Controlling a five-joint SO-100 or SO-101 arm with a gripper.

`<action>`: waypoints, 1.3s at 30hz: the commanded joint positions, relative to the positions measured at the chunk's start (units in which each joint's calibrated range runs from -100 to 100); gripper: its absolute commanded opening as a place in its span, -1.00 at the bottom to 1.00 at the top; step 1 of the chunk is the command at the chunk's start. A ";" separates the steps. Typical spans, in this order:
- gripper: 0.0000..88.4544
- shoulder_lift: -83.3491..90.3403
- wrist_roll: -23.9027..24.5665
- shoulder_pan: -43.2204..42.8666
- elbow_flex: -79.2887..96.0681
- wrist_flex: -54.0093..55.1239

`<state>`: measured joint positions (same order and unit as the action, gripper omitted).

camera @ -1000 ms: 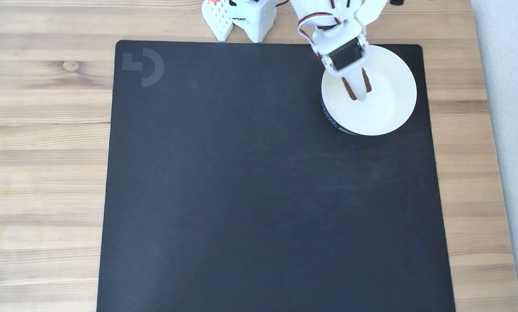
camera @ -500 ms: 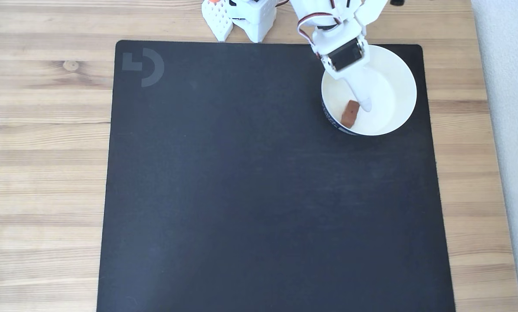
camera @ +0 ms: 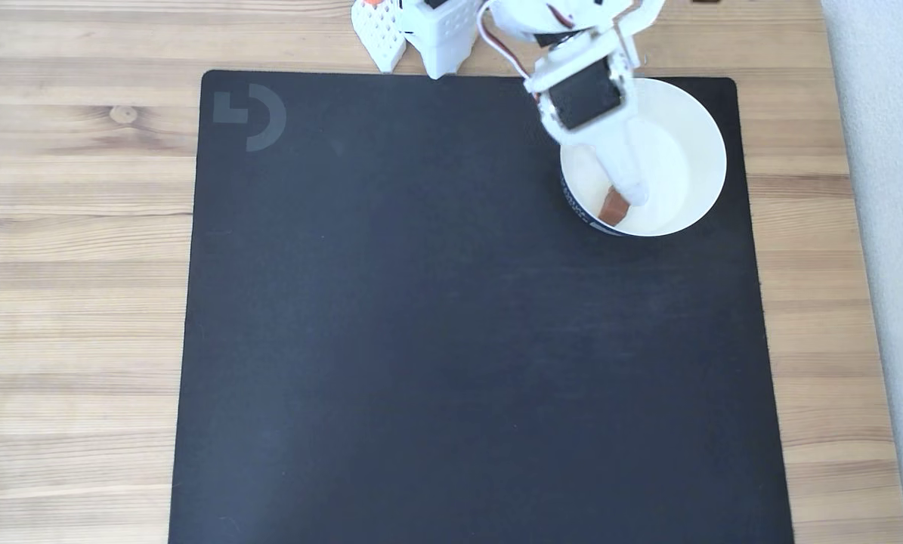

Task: Pick up the toy and place it on the plate

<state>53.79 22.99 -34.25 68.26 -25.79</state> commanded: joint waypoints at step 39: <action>-0.95 45.63 -19.70 35.13 31.29 -27.47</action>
<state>98.67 3.53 0.37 98.77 -52.89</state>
